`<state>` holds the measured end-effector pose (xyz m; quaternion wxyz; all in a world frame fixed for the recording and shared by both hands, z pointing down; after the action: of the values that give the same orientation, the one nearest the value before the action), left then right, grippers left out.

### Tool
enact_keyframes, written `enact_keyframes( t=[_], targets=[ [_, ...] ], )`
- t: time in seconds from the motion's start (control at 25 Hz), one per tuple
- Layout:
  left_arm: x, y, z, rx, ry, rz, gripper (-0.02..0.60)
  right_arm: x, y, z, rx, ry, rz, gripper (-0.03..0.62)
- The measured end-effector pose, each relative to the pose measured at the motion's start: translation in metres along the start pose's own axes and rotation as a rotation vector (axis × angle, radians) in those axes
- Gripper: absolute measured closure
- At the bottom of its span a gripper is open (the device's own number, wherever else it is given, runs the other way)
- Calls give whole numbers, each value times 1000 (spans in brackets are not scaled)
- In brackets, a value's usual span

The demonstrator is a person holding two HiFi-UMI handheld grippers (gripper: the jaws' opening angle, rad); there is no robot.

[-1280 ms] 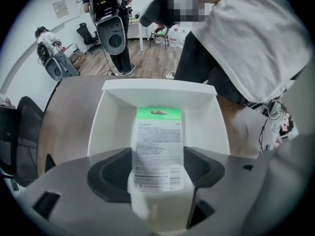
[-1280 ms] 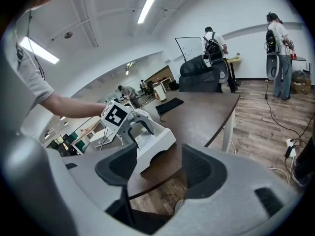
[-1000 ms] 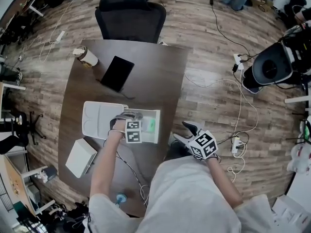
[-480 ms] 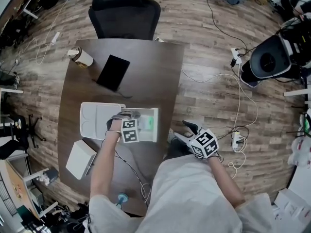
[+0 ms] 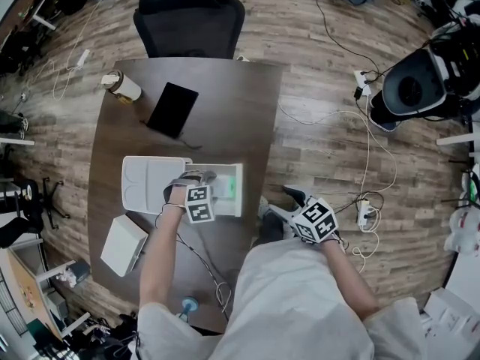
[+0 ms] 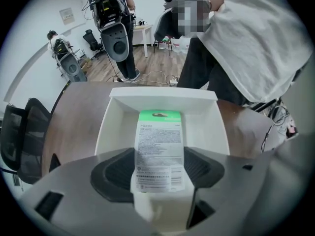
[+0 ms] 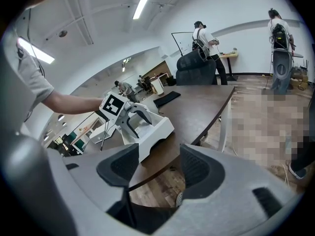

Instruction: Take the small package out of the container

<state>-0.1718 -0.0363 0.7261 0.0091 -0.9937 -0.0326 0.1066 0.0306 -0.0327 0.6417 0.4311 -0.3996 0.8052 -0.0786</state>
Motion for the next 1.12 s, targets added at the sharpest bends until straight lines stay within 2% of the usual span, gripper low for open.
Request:
enact_keyframes(
  t=[0.36,0.8,1.12],
  targets=[
    [-11,6,10,75,37,119,280,0,5,0,14,11,20,332],
    [-1,6,22,177,2,216,280,11,14,-2,68,24,71,332],
    [-2,8,36,243,-25,373,279,24,14,-4,144,56,105,332]
  ],
)
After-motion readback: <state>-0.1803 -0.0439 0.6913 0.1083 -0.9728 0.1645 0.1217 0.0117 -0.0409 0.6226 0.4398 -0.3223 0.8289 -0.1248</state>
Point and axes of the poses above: the fingertips, and each gripper's own axes: z backward along the fingers, y to its left, x out of its top, the point moved 3 cm from there along z, backward along the fingers, and after that the axes turned 5 degrees about -z, right-handed, at the moved point
